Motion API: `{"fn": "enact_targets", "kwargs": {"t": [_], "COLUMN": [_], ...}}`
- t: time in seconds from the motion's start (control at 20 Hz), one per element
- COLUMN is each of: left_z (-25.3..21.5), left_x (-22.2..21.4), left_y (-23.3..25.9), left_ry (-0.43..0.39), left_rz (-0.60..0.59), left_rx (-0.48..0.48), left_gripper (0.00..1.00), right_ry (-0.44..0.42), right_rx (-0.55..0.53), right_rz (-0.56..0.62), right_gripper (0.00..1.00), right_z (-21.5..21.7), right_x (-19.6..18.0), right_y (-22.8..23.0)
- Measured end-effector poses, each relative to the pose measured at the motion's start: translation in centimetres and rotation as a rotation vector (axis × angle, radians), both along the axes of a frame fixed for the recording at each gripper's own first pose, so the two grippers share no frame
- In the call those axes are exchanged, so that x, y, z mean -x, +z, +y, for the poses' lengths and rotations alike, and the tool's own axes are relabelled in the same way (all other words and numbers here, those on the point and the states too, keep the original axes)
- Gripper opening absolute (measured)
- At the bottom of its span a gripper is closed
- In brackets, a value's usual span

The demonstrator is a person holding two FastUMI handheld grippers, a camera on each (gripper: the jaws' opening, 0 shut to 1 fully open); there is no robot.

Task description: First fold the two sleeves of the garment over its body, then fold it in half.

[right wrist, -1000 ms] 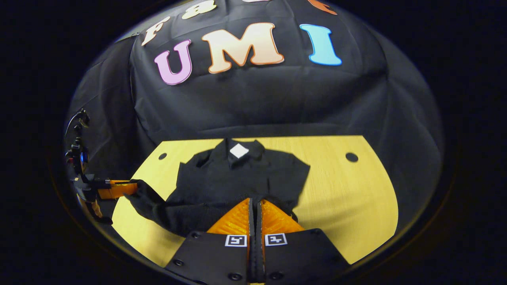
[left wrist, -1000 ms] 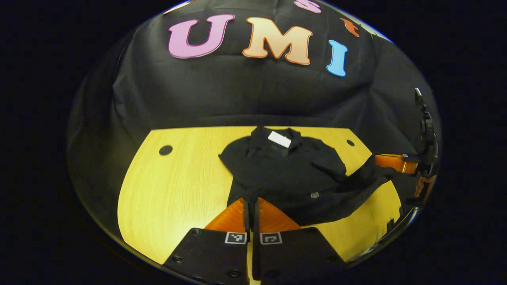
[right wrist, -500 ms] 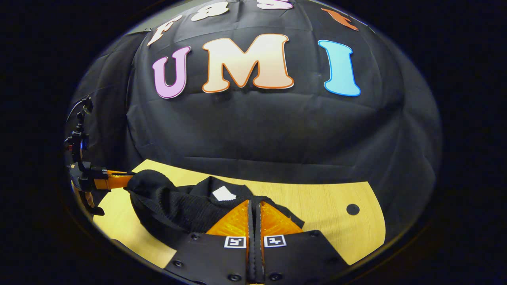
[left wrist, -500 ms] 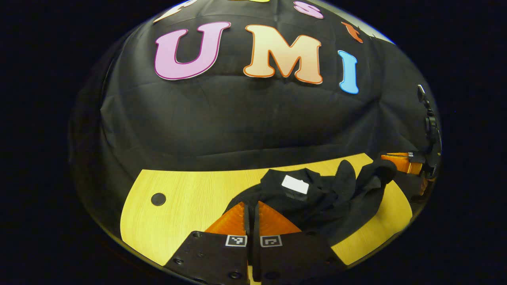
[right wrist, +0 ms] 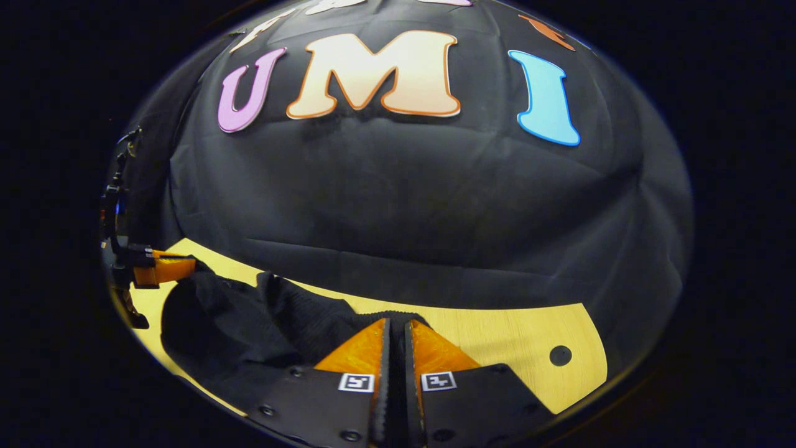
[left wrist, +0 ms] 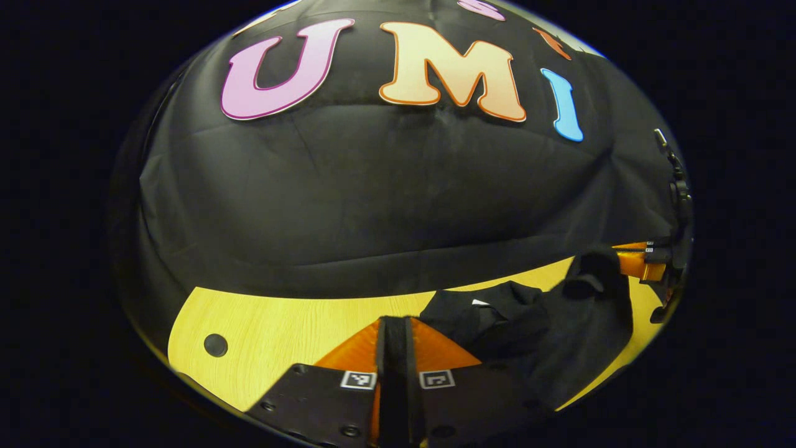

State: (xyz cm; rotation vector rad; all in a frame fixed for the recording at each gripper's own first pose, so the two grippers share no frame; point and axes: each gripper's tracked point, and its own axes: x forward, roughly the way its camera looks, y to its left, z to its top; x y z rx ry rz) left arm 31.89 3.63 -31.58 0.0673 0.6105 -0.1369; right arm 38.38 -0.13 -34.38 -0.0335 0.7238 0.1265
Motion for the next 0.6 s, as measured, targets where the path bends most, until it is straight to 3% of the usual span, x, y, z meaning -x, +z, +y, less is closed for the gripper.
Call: {"fn": "enact_targets", "kwargs": {"t": [0.1,0.25,0.3,0.45,0.6], "left_z": [0.3,-0.4,-0.4,0.0,0.6], "left_x": [-0.7,-0.3,-0.3,0.2,1.9], "left_y": [0.4,0.4,0.5,1.4,3.5], "left_ry": [0.019,0.026,0.033,0.081,0.12], "left_rz": [-0.043,-0.039,-0.037,-0.052,-0.086], "left_rx": [0.011,0.034,0.043,0.071,0.093], "left_gripper": [0.35,0.96,0.95,0.95,0.94], "right_ry": [-0.047,-0.065,-0.064,-0.044,-0.034], "right_rx": [0.009,0.025,0.035,0.041,0.031], "right_rz": [-0.005,-0.072,-0.09,-0.097,-0.118], "right_gripper": [0.2,0.79,0.8,0.99,0.99], "right_z": [-0.4,-0.8,-0.9,-0.5,0.4], "right_x": [-0.6,-1.6,-1.7,-0.8,0.8], "right_y": [-0.5,1.0,1.6,2.8,4.5]}}
